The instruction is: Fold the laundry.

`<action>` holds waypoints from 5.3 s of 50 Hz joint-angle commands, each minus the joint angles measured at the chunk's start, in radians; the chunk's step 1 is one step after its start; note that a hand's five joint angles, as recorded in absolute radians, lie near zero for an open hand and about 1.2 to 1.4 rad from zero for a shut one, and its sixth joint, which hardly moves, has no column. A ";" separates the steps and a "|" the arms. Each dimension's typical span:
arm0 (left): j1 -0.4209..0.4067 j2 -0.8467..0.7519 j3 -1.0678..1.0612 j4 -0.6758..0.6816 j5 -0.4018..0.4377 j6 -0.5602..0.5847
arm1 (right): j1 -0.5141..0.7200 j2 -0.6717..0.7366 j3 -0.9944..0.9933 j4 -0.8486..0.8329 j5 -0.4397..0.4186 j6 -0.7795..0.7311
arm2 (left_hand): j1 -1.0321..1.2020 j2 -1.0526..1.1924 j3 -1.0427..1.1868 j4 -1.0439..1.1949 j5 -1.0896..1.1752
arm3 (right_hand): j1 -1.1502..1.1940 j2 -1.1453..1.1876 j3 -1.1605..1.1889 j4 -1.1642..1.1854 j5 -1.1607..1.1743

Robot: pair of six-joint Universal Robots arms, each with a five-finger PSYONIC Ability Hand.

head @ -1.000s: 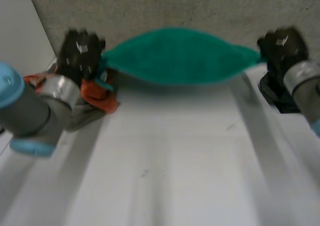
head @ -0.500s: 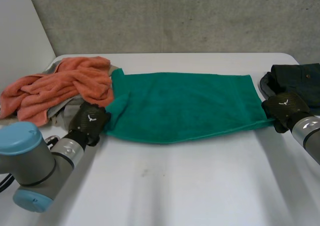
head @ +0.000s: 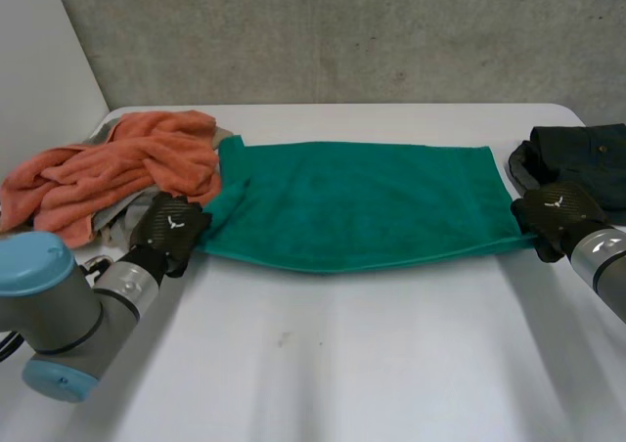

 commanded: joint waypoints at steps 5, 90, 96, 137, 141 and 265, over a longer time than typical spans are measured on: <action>-0.068 0.393 -0.170 -0.424 -0.181 0.086 | -0.090 -0.220 0.000 0.444 0.013 -0.378 | 0.247 0.204 0.209 0.197 0.234 | 0.259 0.224 0.206 0.199 0.195; -0.259 0.455 -0.196 -0.610 -0.299 -0.043 | -0.152 -0.314 0.075 0.580 0.077 -0.498 | 0.247 0.204 0.209 0.197 0.234 | 0.259 0.224 0.206 0.199 0.195; -0.273 0.469 -0.202 -0.834 -0.306 -0.061 | -0.222 -0.349 0.139 0.611 0.040 -0.567 | 0.247 0.204 0.209 0.197 0.234 | 0.259 0.224 0.206 0.199 0.195; -0.266 -0.403 0.861 -0.387 -0.312 0.144 | 0.078 0.384 -0.566 -0.031 0.272 -0.282 | -0.888 -0.932 -0.926 -0.938 -0.902 | -0.963 -0.997 -1.016 -1.023 -1.027; -0.278 -0.386 0.854 -0.389 -0.316 0.129 | 0.091 0.300 -0.545 -0.025 0.275 -0.246 | -0.975 -1.018 -1.012 -1.025 -0.988 | -0.963 -0.997 -1.016 -1.023 -1.027; -0.319 0.242 0.120 -0.295 -0.312 -0.268 | -0.495 0.194 -0.106 0.061 -0.414 -0.276 | -0.975 -1.018 -1.012 -1.025 -0.988 | 0.259 0.224 0.205 0.198 0.194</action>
